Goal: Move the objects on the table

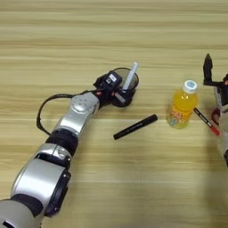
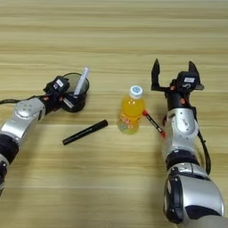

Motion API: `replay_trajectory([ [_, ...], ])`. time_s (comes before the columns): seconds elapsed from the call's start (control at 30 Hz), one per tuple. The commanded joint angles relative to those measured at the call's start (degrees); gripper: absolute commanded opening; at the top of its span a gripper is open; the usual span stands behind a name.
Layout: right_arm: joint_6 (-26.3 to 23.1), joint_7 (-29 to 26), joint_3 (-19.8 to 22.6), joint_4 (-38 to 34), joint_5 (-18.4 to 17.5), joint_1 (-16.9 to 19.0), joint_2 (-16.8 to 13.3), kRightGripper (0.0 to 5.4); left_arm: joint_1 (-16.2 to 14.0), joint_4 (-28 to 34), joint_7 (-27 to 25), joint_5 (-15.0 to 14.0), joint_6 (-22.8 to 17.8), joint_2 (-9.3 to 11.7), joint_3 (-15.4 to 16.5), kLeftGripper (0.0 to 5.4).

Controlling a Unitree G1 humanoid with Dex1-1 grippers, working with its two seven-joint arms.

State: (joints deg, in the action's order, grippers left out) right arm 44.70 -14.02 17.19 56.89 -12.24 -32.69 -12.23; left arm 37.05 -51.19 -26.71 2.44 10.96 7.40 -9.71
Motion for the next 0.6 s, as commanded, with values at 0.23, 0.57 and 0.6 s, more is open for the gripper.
replay_trajectory([
  [0.23, 0.69, 0.29, -0.06, -0.26, 0.27, -0.07, 0.09, 5.4, -1.59, 1.47, -0.23, 0.56, -0.22, -0.25, 0.17, 5.35],
  [0.57, 0.72, 0.27, -0.04, -0.22, 0.27, -0.09, 0.07, 5.4, -2.25, 2.14, 0.39, 0.3, -0.32, 0.05, 0.85, 5.35],
  [0.6, 0.72, 0.28, -0.05, -0.21, 0.27, -0.1, 0.08, 5.4, -2.49, 2.47, 0.37, 0.1, -0.39, 0.12, 1.05, 5.35],
])
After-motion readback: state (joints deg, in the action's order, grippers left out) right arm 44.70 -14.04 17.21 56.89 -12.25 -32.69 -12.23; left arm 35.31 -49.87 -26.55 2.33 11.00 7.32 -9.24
